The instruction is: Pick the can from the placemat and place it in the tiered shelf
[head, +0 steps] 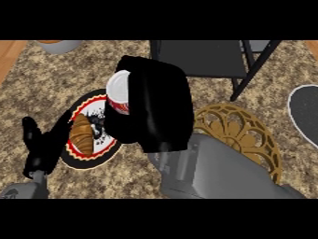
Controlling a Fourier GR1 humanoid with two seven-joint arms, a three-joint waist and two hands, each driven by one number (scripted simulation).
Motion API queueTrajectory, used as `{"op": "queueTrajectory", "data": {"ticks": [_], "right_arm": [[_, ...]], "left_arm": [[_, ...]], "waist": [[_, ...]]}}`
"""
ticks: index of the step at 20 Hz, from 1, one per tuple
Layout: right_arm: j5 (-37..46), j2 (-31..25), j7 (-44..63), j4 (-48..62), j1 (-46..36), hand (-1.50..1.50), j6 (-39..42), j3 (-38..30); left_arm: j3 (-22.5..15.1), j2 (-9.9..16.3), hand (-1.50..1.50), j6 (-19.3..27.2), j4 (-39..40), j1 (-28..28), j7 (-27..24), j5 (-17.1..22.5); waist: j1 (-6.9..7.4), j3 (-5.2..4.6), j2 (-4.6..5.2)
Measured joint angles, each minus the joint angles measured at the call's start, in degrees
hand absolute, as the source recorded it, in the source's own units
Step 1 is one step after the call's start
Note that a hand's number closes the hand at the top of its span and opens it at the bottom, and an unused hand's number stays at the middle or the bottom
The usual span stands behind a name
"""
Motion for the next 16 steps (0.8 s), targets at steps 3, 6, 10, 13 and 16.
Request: {"op": "queueTrajectory", "data": {"ticks": [3,6,10,13,16], "right_arm": [[0.51,-0.44,0.79,-0.98,-4.11,1.5,2.59,-4.54],[-0.09,-1.19,0.59,-0.74,-8.0,1.5,5.07,-9.9],[-1.4,-3.38,-0.52,2.25,-12.81,1.5,7.51,-17.44],[-1.96,-4.99,-1.56,5.61,-16.11,1.5,8.76,-21.85],[-2.36,-6.49,-2.91,10.02,-19.54,1.5,9.65,-25.59]], "left_arm": [[0.17,-0.17,0.0,0.64,-0.25,-0.2,0.69,-0.31],[0.35,-0.45,0.0,0.31,0.01,0.3,-0.12,-0.27],[0.53,-0.03,0.0,0.02,-1.06,0.54,0.37,-0.35],[0.78,0.07,0.0,-0.21,-1.09,0.54,0.48,-0.42],[0.47,-0.07,0.0,-0.45,-2.39,1.06,1.73,-0.35]], "waist": [[-0.25,-0.01,0.04],[-0.33,0.0,0.1],[-0.17,-0.02,0.21],[-0.07,-0.02,0.3],[0.16,-0.01,0.38]]}}
